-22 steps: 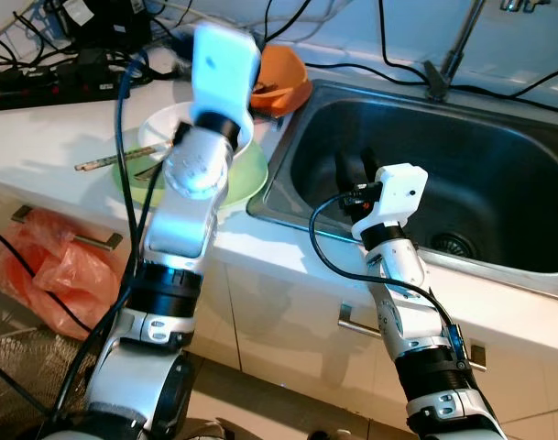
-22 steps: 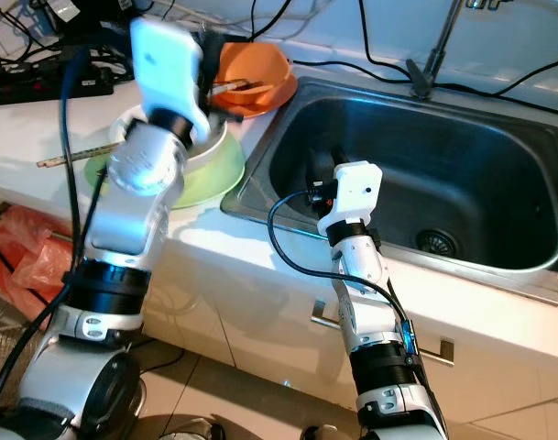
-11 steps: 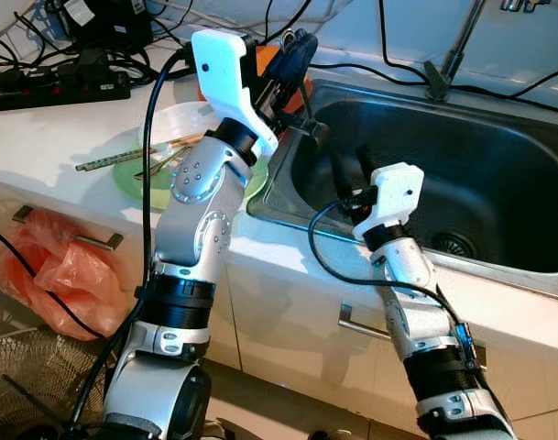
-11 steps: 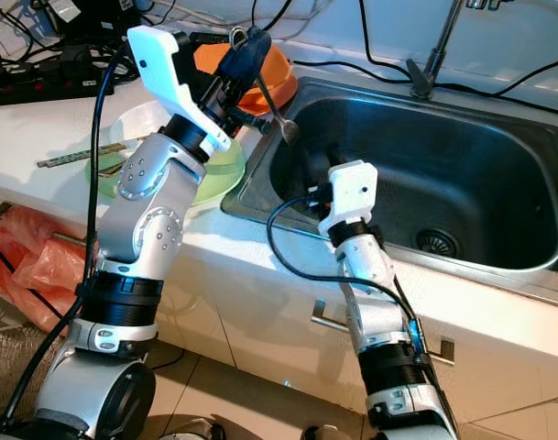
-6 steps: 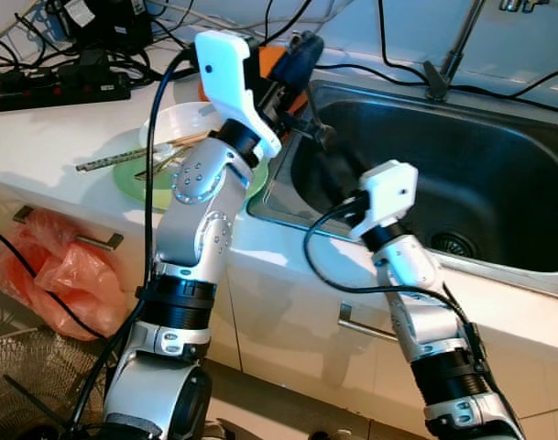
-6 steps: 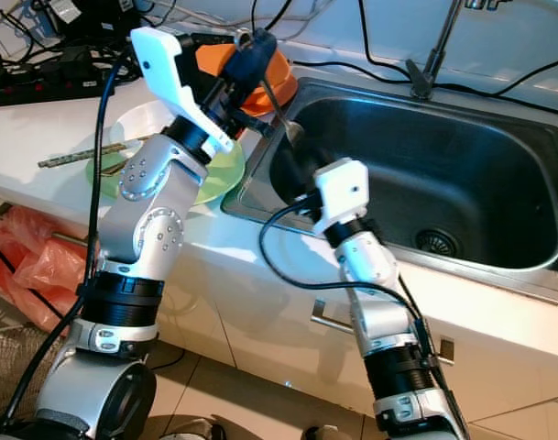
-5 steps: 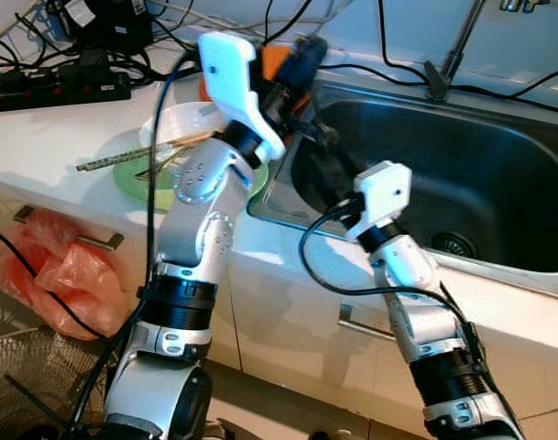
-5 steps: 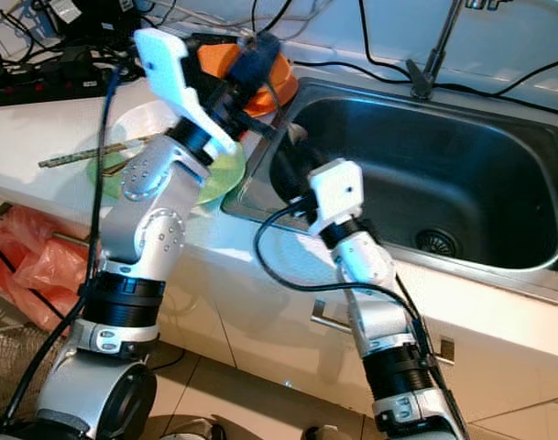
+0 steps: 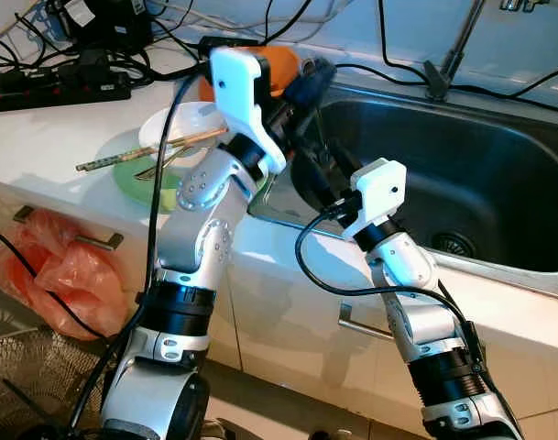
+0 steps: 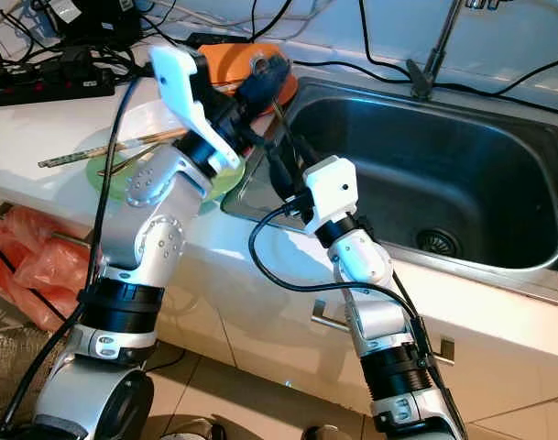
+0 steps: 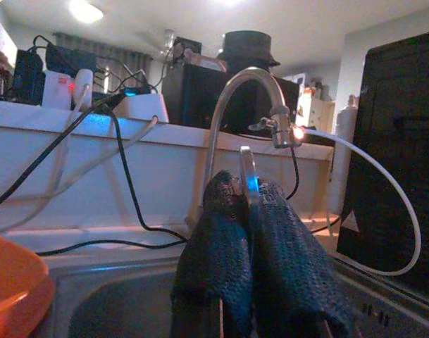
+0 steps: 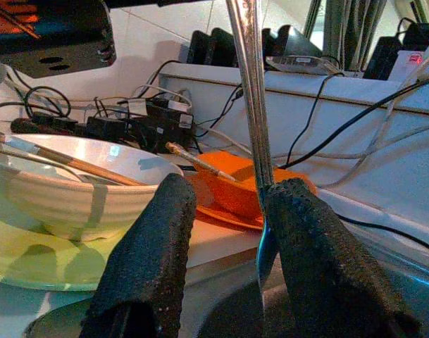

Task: Kitchen organization

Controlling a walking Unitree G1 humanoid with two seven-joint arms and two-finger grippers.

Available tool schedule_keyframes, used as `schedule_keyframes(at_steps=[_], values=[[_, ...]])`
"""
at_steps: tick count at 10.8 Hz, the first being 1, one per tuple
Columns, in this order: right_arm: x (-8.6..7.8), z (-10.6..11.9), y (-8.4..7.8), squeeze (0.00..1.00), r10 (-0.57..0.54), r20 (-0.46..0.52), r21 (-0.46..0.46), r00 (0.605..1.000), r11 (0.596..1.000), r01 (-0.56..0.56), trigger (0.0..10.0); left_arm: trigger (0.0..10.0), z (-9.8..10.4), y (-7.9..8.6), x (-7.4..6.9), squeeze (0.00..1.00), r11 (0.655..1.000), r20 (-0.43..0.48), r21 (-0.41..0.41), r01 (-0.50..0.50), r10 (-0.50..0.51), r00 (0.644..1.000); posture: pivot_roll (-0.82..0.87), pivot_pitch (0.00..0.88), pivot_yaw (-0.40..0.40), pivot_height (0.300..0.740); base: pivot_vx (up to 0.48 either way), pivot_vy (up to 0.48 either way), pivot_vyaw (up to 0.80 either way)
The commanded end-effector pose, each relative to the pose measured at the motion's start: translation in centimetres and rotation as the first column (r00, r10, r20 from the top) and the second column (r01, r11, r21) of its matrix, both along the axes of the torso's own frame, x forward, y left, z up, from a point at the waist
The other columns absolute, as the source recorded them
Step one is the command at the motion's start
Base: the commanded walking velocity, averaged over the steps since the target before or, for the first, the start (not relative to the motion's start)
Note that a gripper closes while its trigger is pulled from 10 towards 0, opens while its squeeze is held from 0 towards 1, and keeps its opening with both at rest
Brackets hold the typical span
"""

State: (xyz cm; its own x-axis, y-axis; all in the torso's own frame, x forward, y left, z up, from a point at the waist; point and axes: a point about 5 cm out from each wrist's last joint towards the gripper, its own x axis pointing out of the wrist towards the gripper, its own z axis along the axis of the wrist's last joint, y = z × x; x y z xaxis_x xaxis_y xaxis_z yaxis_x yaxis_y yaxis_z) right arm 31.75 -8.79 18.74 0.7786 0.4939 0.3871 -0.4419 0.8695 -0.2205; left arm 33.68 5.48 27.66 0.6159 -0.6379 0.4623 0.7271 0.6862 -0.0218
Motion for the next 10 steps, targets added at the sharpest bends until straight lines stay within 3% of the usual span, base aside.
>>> schedule_keyframes(at_steps=[1,10], values=[[-0.1,0.6,0.5,0.0,0.024,0.013,-0.004,1.0,1.0,-0.024,10.0,10.0,0.4,-1.0,-0.8,0.0,0.997,0.026,0.013,0.07,-0.07,0.997,0.0,0.078,0.01,0.74,0.0,0.0,0.0],[0.0,-0.3,1.0,0.0,0.0,-0.022,-0.026,1.0,1.0,0.0,10.0,10.0,-0.1,-2.3,-2.3,0.0,0.963,-0.011,0.076,0.259,-0.259,0.966,-0.01,0.068,0.025,0.74,0.0,0.0,0.0]])
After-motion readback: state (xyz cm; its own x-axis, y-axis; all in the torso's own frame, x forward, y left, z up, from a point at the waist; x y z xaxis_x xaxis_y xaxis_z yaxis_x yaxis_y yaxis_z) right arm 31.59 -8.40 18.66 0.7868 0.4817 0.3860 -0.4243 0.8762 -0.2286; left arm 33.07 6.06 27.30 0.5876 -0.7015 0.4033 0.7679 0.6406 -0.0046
